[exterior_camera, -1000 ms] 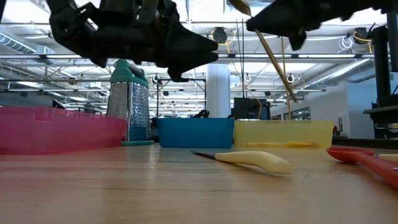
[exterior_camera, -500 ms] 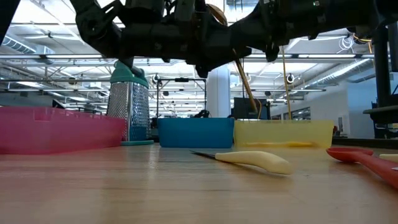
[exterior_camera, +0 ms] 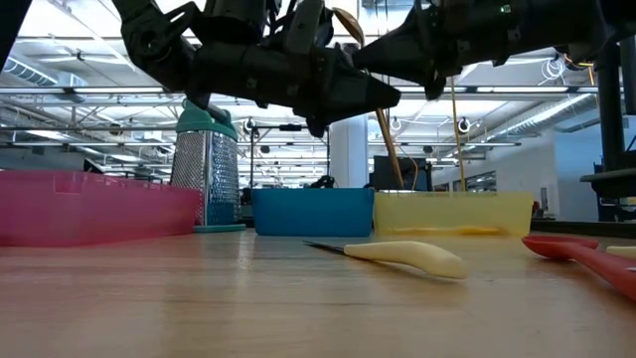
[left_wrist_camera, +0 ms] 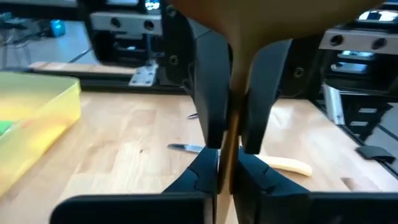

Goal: Pick & Place Kitchen Items
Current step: Put the gold serving spoon into the pink bin

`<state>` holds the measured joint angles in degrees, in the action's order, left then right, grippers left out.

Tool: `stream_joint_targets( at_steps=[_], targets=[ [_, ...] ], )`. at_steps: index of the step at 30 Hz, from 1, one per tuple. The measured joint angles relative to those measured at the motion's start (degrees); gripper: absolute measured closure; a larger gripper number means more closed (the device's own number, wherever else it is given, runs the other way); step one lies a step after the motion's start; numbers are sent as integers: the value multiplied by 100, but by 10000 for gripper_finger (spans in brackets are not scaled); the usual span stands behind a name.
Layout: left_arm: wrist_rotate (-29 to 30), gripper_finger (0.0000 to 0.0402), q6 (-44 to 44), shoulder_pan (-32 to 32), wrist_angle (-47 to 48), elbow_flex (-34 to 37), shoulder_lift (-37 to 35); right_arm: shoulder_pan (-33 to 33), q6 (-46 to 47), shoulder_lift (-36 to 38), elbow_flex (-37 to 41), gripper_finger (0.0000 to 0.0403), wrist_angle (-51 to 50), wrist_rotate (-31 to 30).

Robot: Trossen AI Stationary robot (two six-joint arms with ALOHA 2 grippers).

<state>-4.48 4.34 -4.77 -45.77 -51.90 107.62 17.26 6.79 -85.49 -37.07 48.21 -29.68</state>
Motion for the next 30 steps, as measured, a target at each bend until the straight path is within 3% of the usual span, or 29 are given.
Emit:
stream_joint_targets(
  at_steps=[6,18,23,30],
  targets=[
    [134,381,112,-30,151,-4,-9,-2,189,-2,1,378,-98,-22],
    [468,383,462,-223,1396,8,-217,418,-105,7,4,276,-520,-411],
    [974,383,680,-348,2703,8,-1123,737,-207,77,-7,255,-683,-653],
    [2037,383,1582,-484,5754,13,-2979,962,-757,259,-5,256,-643,-646]
  ],
)
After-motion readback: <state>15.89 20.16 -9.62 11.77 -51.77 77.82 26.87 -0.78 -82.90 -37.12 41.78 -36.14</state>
